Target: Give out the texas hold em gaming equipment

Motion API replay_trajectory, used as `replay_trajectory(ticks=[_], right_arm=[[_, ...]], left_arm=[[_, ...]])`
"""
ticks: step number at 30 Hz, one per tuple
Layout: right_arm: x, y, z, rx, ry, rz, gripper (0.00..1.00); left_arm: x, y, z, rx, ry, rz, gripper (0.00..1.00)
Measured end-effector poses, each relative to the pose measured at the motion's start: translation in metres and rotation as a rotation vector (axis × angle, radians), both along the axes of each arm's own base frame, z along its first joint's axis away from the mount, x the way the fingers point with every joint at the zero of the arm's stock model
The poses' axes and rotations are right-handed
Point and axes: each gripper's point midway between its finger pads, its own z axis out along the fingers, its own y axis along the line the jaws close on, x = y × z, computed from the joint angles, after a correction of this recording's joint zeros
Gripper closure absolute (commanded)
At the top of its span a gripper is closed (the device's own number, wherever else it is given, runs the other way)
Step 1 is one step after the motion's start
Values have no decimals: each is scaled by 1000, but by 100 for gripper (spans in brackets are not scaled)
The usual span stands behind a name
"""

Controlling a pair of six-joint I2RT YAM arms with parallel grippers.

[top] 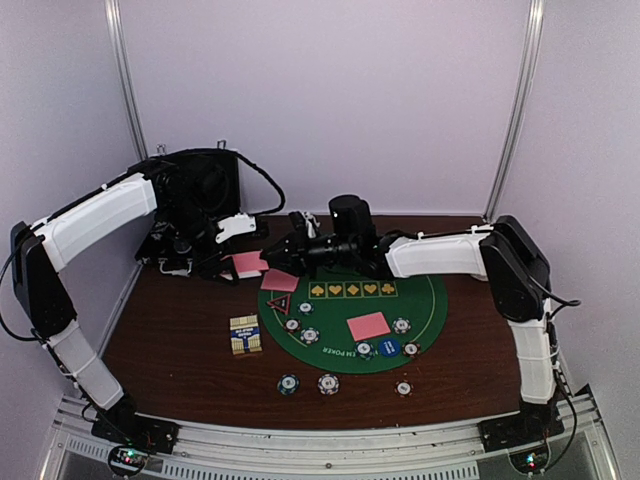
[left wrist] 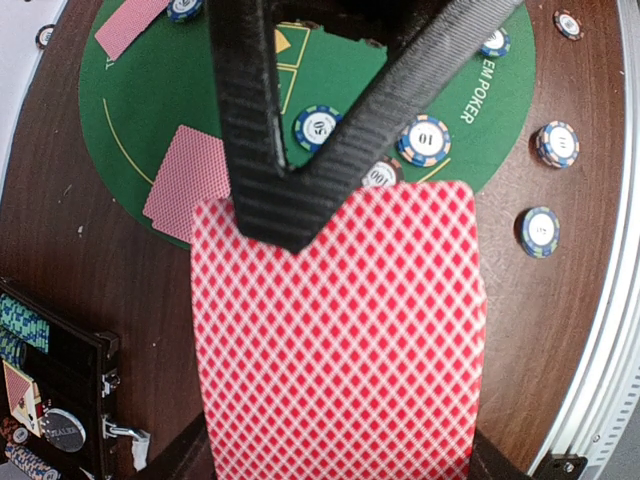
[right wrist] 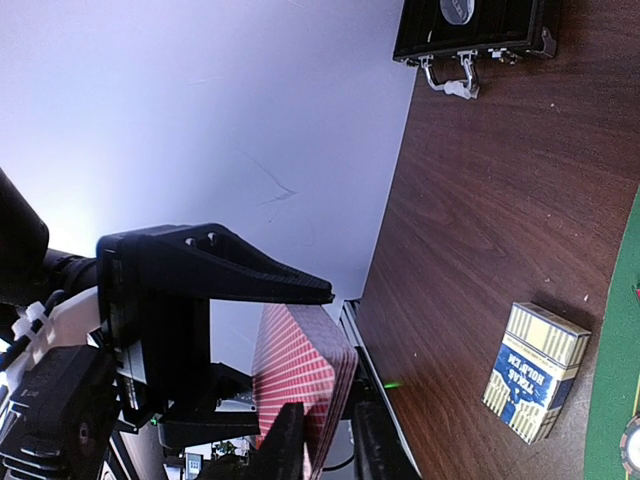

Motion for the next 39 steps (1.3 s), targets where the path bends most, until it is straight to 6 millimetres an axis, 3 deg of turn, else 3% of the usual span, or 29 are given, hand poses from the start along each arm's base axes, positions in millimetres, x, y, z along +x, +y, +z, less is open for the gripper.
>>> replay_trajectory(ticks=[10,14,17,21,28,39], right_arm=[[-2,-3,3,16,40,4,85],[-4,-3,2,31,62,8,76],[-7,-4,2,47,82,17,75],[-9,-4,4,60,86,25,78],[-11,-4,8,72,97,40,96],[-13,-4,13,92,99,54,100]], left_arm=[[0,1,0,3,-1,1,100],[0,1,0,4,-1,1,100],[1,1,0,5,-3,2,100],[1,2,0,10,-5,4,100],[2,3,-1,18,-10,7,100],[2,4,-1,21,-12,8,100]])
